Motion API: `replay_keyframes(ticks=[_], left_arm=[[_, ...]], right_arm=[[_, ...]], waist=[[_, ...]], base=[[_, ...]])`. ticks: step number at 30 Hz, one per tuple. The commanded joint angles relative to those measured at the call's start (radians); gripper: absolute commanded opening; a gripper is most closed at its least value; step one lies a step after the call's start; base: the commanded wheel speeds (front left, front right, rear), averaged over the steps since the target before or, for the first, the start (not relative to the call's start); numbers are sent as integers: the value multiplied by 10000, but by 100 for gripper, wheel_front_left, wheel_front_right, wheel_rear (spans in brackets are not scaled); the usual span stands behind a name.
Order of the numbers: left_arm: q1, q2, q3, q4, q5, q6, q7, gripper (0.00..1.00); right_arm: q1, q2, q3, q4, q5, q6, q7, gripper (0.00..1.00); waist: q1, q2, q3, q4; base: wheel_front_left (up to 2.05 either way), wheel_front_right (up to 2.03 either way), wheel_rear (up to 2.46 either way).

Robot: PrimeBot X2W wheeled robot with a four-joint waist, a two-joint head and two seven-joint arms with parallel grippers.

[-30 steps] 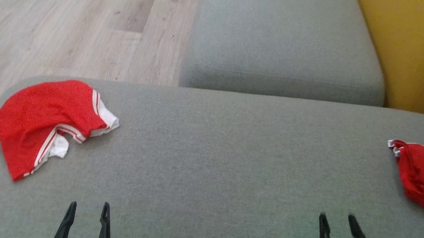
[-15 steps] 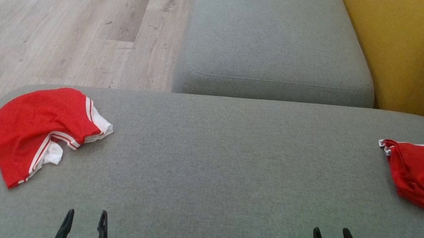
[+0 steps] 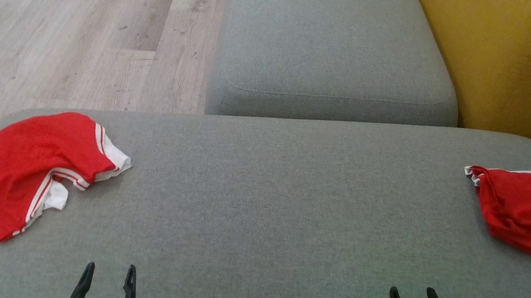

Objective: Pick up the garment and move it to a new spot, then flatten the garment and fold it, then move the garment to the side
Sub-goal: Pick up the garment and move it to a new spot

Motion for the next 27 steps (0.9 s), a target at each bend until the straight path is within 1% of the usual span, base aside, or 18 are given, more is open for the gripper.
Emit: replay_keyframes(ticks=[1,6,13,14,21,27], left_arm=[[-449,-45,343,-282,110,-39,-95,100],[-515,-45,406,-250,239,-94,-95,100],[-562,-45,657,-334,279,-78,-95,100],[-562,-45,657,-334,279,-78,-95,100],[-577,-45,882,-338,354,-157,-95,100],[-548,-45,1087,-412,392,-169,-95,100]], right_arm=[[-506,-41,199,-291,-90,-7,-135,100],[-484,-34,148,-276,-25,-7,-135,100],[-573,-30,361,-316,-60,-7,-135,100],[-573,-30,361,-316,-60,-7,-135,100],[-714,-29,555,-335,15,-7,-135,100],[-845,-29,690,-333,102,-7,-135,100]], waist=[[0,-1,35,28],[0,-1,158,382],[0,-1,392,1419],[0,-1,392,1419],[0,-1,586,2741],[0,-1,698,3593]], base=[[0,0,0],[0,0,0],[0,0,0],[0,0,0],[0,0,0],[0,0,0]])
